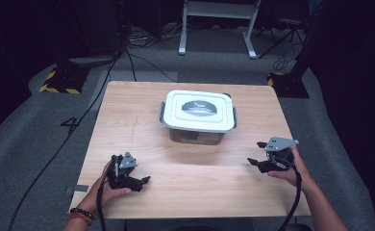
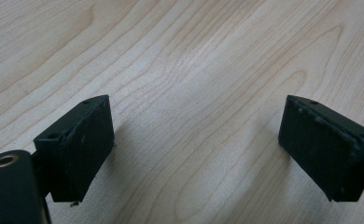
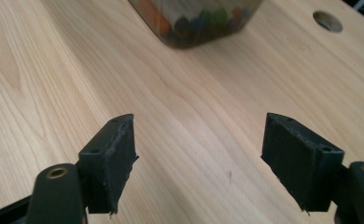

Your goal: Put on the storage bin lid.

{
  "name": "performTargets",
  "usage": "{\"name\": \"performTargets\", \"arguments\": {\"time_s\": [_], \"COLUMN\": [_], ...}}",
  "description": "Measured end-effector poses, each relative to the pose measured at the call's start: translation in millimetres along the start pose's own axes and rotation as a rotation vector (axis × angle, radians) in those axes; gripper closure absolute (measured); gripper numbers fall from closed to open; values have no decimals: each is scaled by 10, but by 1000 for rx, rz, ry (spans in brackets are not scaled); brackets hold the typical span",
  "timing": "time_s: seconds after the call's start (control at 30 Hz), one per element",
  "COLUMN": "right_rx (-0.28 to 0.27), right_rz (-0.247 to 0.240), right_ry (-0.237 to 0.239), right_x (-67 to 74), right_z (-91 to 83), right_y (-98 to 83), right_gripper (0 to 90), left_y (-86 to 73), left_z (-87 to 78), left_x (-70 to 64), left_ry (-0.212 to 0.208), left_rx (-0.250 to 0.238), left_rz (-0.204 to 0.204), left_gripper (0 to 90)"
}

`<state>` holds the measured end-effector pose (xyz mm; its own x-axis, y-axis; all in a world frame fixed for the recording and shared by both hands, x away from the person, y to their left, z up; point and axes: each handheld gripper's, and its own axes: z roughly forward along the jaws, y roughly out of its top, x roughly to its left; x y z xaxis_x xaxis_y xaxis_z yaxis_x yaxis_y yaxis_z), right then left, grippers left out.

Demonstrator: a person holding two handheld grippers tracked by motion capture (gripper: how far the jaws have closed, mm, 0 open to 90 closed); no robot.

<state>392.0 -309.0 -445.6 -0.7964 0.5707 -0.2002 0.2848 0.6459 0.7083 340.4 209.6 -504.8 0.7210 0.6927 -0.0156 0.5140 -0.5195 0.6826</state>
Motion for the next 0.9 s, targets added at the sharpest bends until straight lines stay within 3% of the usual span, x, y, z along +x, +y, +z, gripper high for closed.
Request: {"name": "performTargets", "arguments": {"time_s": [0.27,0.6,0.9], "right_rx": [25,-11,-5], "right_rz": [62,132,235], "right_ry": [15,26,-4], "right_x": [13,54,104], "right_z": [26,-37,-47], "right_y": [-347,-624,-821], "right_gripper": [257,224,196], "left_y": [3,6,15], "left_z": [3,7,17], "left_x": [5,3,11], "left_ry": [-7,-7,-13], "left_rx": [0,-1,0], "left_rz": [3,2,8], "left_gripper": [107,104,100]}}
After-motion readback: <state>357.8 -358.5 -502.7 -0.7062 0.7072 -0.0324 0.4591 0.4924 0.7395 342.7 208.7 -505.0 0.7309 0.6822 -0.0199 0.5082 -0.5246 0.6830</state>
